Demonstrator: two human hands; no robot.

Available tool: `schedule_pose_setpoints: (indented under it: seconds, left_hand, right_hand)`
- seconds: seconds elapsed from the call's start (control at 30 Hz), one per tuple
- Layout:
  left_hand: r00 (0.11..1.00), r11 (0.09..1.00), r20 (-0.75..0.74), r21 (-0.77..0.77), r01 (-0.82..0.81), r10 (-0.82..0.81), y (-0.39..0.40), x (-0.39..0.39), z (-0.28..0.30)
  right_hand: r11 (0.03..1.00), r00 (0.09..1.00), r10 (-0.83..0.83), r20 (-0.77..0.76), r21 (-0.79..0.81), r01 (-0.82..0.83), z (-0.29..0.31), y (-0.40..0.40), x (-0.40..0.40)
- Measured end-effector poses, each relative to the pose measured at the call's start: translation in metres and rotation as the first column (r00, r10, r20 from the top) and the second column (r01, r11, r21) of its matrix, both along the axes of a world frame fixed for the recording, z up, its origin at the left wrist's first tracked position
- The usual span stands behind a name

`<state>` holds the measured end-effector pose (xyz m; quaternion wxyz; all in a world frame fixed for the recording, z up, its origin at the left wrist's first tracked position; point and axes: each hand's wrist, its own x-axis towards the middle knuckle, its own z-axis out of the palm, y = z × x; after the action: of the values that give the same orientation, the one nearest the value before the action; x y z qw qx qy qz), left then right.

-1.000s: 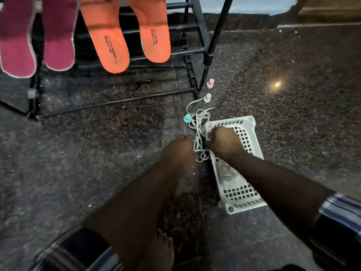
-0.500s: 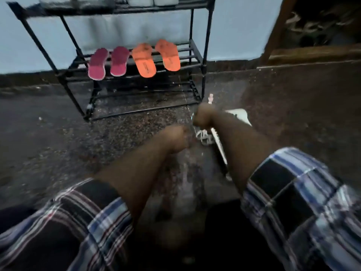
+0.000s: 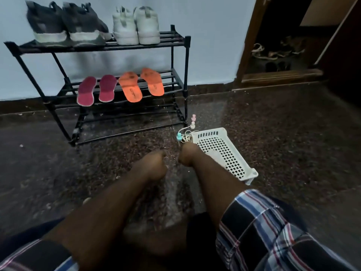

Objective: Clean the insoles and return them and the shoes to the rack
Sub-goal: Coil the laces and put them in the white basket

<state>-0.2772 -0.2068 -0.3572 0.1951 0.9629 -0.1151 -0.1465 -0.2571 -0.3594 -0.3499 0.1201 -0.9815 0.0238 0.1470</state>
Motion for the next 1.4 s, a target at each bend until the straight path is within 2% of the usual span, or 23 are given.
schedule_pose_setpoints:
  seconds: [0.2,0.3,0.37,0.43,0.53,0.6,0.63,0.7,0.73,0.8,0.83,0.87,0.93,1.0,1.1,1.13,1.17,1.2,1.27,1.3,1.33,1.4]
  left_hand:
    - [0.995,0.998,-0.097,-0.052,-0.034,0.029,-0.027,0.048,-0.046]
    - [0.992,0.996,-0.12,-0.077,-0.052,0.042,-0.035,0.068,-0.065]
    - [0.991,0.993,-0.122,-0.091,-0.071,0.059,-0.038,0.078,-0.075]
    - [0.991,0.991,-0.115,-0.103,-0.082,0.07,-0.038,0.084,-0.084]
    - [0.992,0.984,-0.096,-0.151,-0.098,0.084,-0.034,0.088,-0.091]
    - [0.988,0.969,-0.104,-0.204,-0.136,0.117,-0.029,0.087,-0.09]
    - [0.983,0.956,-0.119,-0.244,-0.165,0.139,-0.024,0.086,-0.089]
    - [0.972,0.891,-0.17,-0.399,-0.217,0.161,-0.012,0.083,-0.086]
    - [0.961,0.816,-0.226,-0.518,-0.259,0.161,-0.006,0.081,-0.084]
    - [0.896,0.589,-0.415,-0.689,-0.422,0.156,0.004,0.072,-0.074]
    - [0.853,0.505,-0.501,-0.703,-0.5,0.147,0.008,0.067,-0.067]
    - [0.829,0.466,-0.545,-0.705,-0.534,0.126,0.011,0.062,-0.06]
    - [0.824,0.441,-0.561,-0.721,-0.534,0.08,0.021,0.057,-0.051]
    - [0.845,0.453,-0.53,-0.739,-0.498,0.065,0.031,0.055,-0.044]
    - [0.899,0.593,-0.433,-0.706,-0.387,0.071,0.045,0.052,-0.038]
    - [0.912,0.628,-0.403,-0.692,-0.355,0.071,0.047,0.051,-0.038]
    - [0.925,0.652,-0.373,-0.684,-0.328,0.074,0.049,0.05,-0.038]
    - [0.935,0.665,-0.342,-0.679,-0.312,0.09,0.05,0.05,-0.037]
    - [0.948,0.658,-0.283,-0.688,-0.308,0.148,0.052,0.053,-0.034]
    - [0.95,0.639,-0.257,-0.705,-0.309,0.176,0.053,0.056,-0.033]
    - [0.951,0.625,-0.236,-0.716,-0.311,0.201,0.055,0.059,-0.032]
    - [0.954,0.632,-0.208,-0.714,-0.3,0.218,0.059,0.064,-0.033]
  right_hand:
    - [0.998,0.999,0.024,-0.048,-0.052,-0.026,-0.047,-0.009,0.046]
    - [0.989,1.0,0.011,0.009,-0.148,-0.01,-0.069,-0.011,0.061]
    - [0.986,0.998,-0.015,0.055,-0.166,0.024,-0.084,-0.011,0.066]
    - [0.985,0.996,0.023,0.082,-0.17,-0.009,-0.096,-0.014,0.069]
    - [0.998,0.995,0.032,0.099,-0.057,-0.026,-0.105,-0.018,0.072]
    - [0.983,0.995,-0.073,0.062,0.174,0.062,-0.103,-0.014,0.071]
    - [0.923,0.989,-0.15,0.013,0.359,0.135,-0.099,-0.009,0.07]
    - [0.678,0.964,-0.243,-0.111,0.69,0.251,-0.084,0.002,0.068]
    - [0.55,0.953,-0.246,-0.177,0.784,0.287,-0.075,0.007,0.067]
    - [0.324,0.939,-0.173,-0.297,0.883,0.339,-0.058,0.013,0.063]
    - [0.262,0.94,-0.143,-0.31,0.904,0.338,-0.049,0.015,0.06]
    - [0.229,0.946,-0.137,-0.295,0.919,0.32,-0.042,0.016,0.058]
    - [0.162,0.949,-0.179,-0.259,0.944,0.288,-0.032,0.017,0.053]
    - [0.115,0.944,-0.218,-0.247,0.954,0.277,-0.027,0.019,0.05]
    - [0.137,0.951,-0.212,-0.226,0.957,0.257,-0.021,0.022,0.048]
    - [0.176,0.954,-0.205,-0.22,0.95,0.257,-0.02,0.021,0.048]
    - [0.255,0.96,-0.2,-0.195,0.936,0.243,-0.02,0.019,0.048]
    - [0.394,0.974,-0.189,-0.126,0.899,0.193,-0.021,0.016,0.047]
    - [0.719,0.994,-0.087,0.063,0.695,0.019,-0.025,0.01,0.045]
    - [0.804,0.993,-0.027,0.117,0.592,-0.047,-0.026,0.009,0.042]
    - [0.837,0.99,0.001,0.138,0.542,-0.076,-0.026,0.008,0.039]
    - [0.813,0.988,-0.02,0.155,0.577,-0.074,-0.025,0.008,0.038]
